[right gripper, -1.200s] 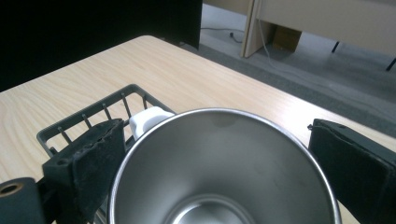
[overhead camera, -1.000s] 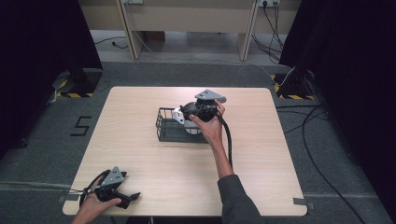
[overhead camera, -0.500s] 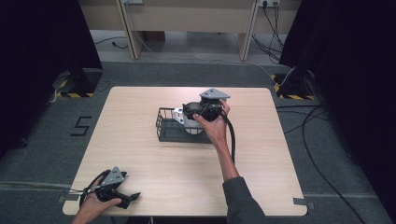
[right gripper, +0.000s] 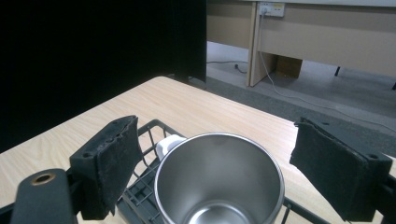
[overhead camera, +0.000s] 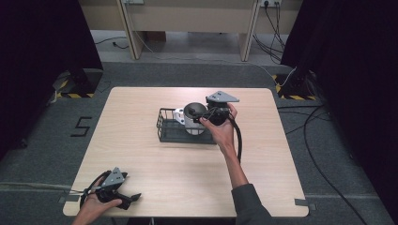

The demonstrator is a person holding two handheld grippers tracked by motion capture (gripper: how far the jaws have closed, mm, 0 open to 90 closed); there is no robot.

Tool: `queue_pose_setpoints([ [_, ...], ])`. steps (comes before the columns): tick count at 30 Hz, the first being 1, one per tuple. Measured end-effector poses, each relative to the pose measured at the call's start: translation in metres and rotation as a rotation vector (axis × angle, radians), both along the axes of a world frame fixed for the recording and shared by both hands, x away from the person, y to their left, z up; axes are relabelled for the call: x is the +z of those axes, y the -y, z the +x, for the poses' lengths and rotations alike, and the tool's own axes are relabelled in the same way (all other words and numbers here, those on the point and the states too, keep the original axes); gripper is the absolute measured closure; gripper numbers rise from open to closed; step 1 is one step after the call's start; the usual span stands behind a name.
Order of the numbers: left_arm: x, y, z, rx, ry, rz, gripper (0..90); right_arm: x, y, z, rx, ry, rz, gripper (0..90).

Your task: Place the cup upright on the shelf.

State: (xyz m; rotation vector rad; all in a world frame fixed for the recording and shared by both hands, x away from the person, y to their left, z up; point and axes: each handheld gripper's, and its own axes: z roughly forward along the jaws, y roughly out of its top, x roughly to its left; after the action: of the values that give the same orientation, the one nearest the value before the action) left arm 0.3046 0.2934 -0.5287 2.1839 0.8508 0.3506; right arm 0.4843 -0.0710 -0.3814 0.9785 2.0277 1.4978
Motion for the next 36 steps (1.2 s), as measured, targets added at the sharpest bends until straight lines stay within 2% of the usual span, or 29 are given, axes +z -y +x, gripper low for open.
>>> queue_pose_setpoints([
  [25,0.000,0.000,0.000,0.000,0.000,0.002,0.0,0.004,0.018,-0.031,0.031,0.016,0.005,14.9],
  [36,0.000,0.000,0.000,0.000,0.001,0.001,0.0,-0.001,0.032,-0.045,0.028,0.012,-0.003,15.0],
])
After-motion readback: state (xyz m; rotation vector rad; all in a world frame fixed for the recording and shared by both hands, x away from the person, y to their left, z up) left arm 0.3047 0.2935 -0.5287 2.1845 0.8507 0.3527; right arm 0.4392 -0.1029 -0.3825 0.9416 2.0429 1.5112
